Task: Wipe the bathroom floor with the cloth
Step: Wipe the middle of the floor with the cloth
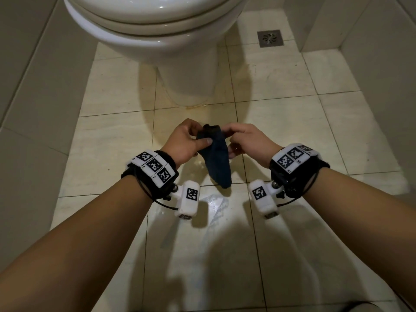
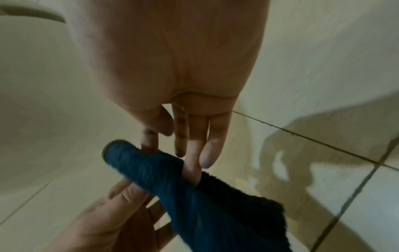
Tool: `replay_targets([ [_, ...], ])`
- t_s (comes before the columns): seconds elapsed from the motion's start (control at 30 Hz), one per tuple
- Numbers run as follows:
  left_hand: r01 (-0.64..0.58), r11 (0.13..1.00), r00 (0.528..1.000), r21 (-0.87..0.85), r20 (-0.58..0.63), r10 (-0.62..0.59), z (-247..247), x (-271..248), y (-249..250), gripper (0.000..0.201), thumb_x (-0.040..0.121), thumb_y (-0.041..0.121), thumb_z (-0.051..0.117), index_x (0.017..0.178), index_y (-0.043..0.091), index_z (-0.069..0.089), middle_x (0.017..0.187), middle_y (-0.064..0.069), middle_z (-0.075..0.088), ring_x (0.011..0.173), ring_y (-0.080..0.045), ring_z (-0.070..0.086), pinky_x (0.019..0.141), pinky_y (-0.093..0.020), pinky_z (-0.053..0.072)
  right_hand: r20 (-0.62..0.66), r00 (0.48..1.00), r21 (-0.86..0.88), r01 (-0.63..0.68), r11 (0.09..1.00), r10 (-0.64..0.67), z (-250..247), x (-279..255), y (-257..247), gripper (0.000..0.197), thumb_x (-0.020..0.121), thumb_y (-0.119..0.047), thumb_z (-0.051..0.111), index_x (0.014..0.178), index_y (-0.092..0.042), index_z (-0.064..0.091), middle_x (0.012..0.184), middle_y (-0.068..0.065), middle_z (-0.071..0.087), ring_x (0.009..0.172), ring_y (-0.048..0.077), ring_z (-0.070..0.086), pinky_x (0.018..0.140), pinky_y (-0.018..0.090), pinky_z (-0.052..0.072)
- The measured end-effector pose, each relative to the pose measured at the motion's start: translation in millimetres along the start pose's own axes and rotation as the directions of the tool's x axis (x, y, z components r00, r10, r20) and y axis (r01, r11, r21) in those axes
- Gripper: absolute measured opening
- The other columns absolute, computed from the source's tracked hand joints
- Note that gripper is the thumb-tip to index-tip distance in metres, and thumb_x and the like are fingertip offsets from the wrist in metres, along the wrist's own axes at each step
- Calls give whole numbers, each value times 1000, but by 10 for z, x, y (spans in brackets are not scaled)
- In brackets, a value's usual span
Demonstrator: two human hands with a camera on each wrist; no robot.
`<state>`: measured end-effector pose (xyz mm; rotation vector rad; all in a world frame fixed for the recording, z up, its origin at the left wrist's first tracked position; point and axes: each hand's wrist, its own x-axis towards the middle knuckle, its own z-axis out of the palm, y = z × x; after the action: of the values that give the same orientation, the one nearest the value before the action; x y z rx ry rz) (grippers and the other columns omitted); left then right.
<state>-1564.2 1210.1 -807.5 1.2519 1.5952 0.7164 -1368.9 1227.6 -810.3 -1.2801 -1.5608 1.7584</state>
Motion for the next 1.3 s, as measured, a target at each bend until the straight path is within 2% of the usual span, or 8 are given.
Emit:
replay_targets([
  [0.1, -12, 1000, 1000, 1, -5, 12, 10, 16, 34, 22, 87, 10, 71, 97, 13, 52, 90, -3, 57, 80, -26, 64, 68, -38, 53, 32, 999, 68, -6, 998, 4, -25, 18, 7, 22, 100, 4, 43, 100, -10, 61, 93, 10, 69, 73, 27, 71, 73, 39, 58],
  [0.3, -36, 998, 998, 60, 47, 33, 87, 18, 7, 14, 86, 5, 71, 87, 13, 59, 76, -2, 52, 61, -13, 51, 55, -24, 44, 63, 998, 132, 21, 991, -30, 190, 54, 73, 21, 91, 12, 57, 95, -8, 55, 108, 11, 60, 83, 29, 73, 79, 35, 61],
  [0.43, 3, 1000, 999, 31, 41, -4, 103, 16, -57, 8, 89, 7, 68, 94, 10, 62, 81, -7, 55, 70, -16, 52, 64, -26, 45, 27, 1000, -14, 16, 1000, -16, 225, 82, 133, 37, 84, 13, 62, 105, -17, 57, 117, 6, 60, 83, 23, 72, 75, 32, 58],
  [0.6, 49, 999, 997, -6, 51, -49, 113, 27, -34, 12, 93, 2, 58, 99, 11, 63, 92, -10, 62, 74, -16, 57, 65, -25, 47, -125, 989, -352, 35, 935, -84, 182, 137, 301, 38, 81, -5, 74, 114, -19, 61, 110, -3, 62, 67, 0, 54, 67, 16, 43],
  [0.83, 69, 997, 985, 21, 158, -72, 47, 53, -44, 41, 86, -12, 52, 108, 21, 63, 98, -5, 64, 77, -14, 59, 61, -19, 47, -278, 953, -413, -6, 911, -120, 149, 135, 364, 15, 79, -16, 80, 90, -20, 70, 87, -1, 69, 83, 15, 63, 74, 26, 50],
  [0.97, -30, 996, 973, 87, 230, 9, -30, 67, -8, 57, 82, -18, 54, 123, 22, 59, 107, -3, 63, 85, -12, 60, 64, -15, 47, -265, 941, -470, 63, 880, -209, 61, 153, 186, 14, 83, -16, 76, 92, -23, 68, 88, -5, 67, 84, 12, 62, 71, 20, 47],
  [1.1, -133, 985, 960, 106, 259, 102, -118, 109, 43, 73, 80, -18, 62, 141, 21, 48, 106, 1, 59, 83, -8, 62, 70, -16, 52, -165, 931, -529, 195, 826, -325, -54, 231, -41, 16, 84, -11, 74, 98, -18, 74, 94, -2, 66, 90, 15, 61, 83, 29, 50],
  [1.3, -291, 930, 942, 224, 234, 238, -155, 164, 154, 63, 83, 3, 72, 138, 24, 49, 114, 0, 61, 89, -7, 63, 75, -13, 51, -132, 938, -469, 226, 854, -320, -136, 284, -272, 20, 92, -8, 63, 98, -26, 68, 90, -11, 65, 83, -5, 58, 73, 9, 45],
])
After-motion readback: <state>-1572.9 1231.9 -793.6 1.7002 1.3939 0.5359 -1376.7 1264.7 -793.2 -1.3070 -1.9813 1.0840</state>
